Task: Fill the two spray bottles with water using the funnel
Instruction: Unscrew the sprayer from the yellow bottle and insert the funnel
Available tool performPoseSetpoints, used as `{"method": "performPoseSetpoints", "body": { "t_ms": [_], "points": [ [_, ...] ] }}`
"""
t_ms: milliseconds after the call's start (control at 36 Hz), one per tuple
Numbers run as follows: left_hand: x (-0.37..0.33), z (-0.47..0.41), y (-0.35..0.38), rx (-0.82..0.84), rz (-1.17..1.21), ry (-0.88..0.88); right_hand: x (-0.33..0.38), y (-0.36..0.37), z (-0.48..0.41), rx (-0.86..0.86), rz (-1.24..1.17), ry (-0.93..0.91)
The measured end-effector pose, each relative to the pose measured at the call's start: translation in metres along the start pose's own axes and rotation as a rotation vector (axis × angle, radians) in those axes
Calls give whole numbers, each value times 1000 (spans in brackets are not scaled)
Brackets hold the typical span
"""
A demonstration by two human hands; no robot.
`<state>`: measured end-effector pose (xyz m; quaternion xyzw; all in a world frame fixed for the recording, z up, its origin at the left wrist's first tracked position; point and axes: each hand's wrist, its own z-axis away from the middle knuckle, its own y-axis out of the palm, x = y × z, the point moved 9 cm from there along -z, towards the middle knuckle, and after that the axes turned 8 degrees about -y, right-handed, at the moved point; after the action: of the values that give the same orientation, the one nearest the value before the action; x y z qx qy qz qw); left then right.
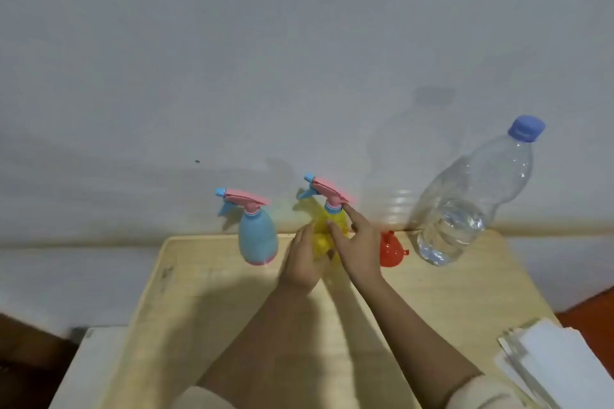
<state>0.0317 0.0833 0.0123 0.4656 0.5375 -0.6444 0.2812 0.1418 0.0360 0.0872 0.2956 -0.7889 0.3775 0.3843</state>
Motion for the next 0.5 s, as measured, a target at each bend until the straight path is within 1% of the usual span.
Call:
{"method": "performPoseSetpoints", "body": {
  "t_ms": [56, 111, 194, 250, 389, 500],
  "points": [
    [3, -7, 4, -15, 41, 17, -5, 1, -6, -53, -11, 50],
    [11, -13, 9, -12, 48, -25, -11, 4, -11, -82, -61, 102],
    [25, -21, 21, 8, 80, -78, -17, 4, -15, -128, -107, 121],
    [31, -23, 24, -9, 84, -90, -16, 3, -17, -135, -94, 115],
    [17, -3, 18, -73, 52, -49, -14, -6, -15, -126, -54, 107],
    [12, 7, 12, -74, 26, 6, -21, -11, -11, -47, -102, 165]
  ]
}}
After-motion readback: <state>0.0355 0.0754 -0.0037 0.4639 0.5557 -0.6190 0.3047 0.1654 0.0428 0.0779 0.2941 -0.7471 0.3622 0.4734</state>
